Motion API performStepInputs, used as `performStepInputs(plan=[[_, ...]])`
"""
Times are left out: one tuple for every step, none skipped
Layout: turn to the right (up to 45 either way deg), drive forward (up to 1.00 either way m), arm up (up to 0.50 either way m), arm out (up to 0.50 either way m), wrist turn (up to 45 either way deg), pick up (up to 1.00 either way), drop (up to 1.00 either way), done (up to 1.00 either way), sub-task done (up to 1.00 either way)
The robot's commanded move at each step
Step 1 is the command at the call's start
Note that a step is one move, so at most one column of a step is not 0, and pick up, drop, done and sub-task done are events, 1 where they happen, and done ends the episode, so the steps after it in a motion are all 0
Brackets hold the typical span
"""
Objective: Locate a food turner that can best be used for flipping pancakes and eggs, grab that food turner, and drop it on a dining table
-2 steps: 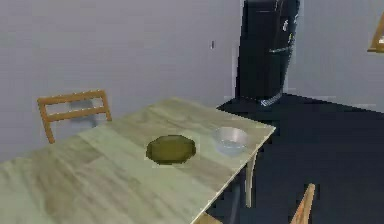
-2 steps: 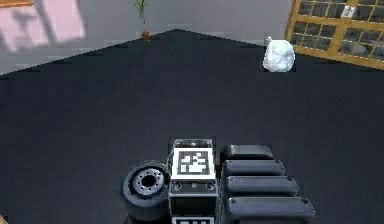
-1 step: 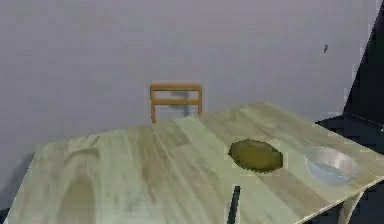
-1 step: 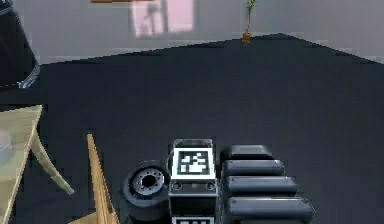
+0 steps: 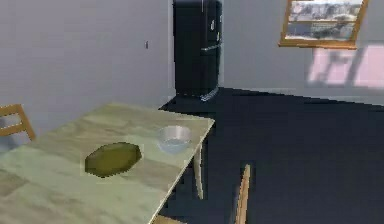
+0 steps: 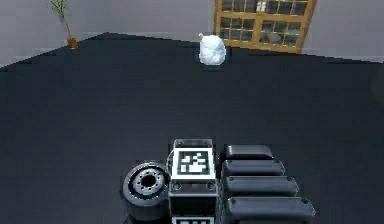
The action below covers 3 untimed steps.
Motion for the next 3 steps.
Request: performStepInputs(plan=[[45.0, 0.0, 0.0, 0.0, 0.0, 0.0, 0.0, 0.0, 0.0], [45.0, 0.0, 0.0, 0.0, 0.0, 0.0, 0.0, 0.0, 0.0], [30.0, 0.0, 0.0, 0.0, 0.0, 0.0, 0.0, 0.0, 0.0]])
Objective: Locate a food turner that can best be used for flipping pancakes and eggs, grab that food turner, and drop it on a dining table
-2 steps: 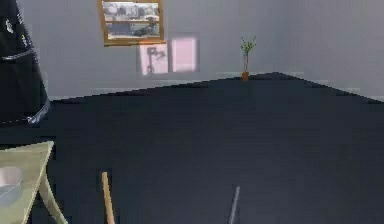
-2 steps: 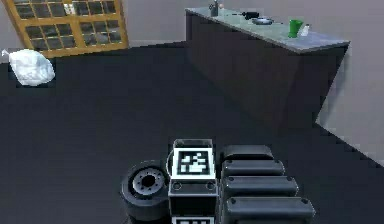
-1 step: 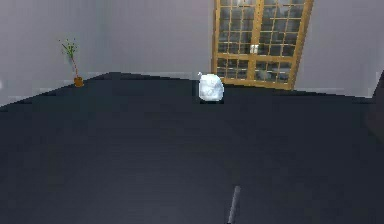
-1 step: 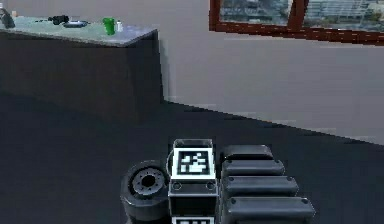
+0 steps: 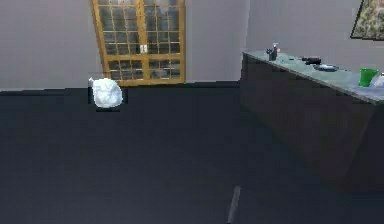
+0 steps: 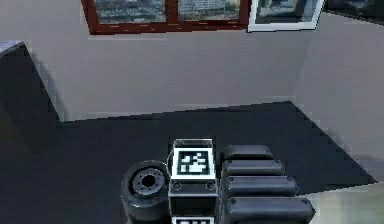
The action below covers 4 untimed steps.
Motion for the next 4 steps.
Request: performStepInputs(plan=[[-45.0, 0.0, 0.0, 0.0, 0.0, 0.0, 0.0, 0.0, 0.0], [-45.0, 0.0, 0.0, 0.0, 0.0, 0.0, 0.0, 0.0, 0.0], [-45.0, 0.0, 0.0, 0.0, 0.0, 0.0, 0.0, 0.0, 0.0], [-45.0, 0.0, 0.0, 0.0, 0.0, 0.0, 0.0, 0.0, 0.0]])
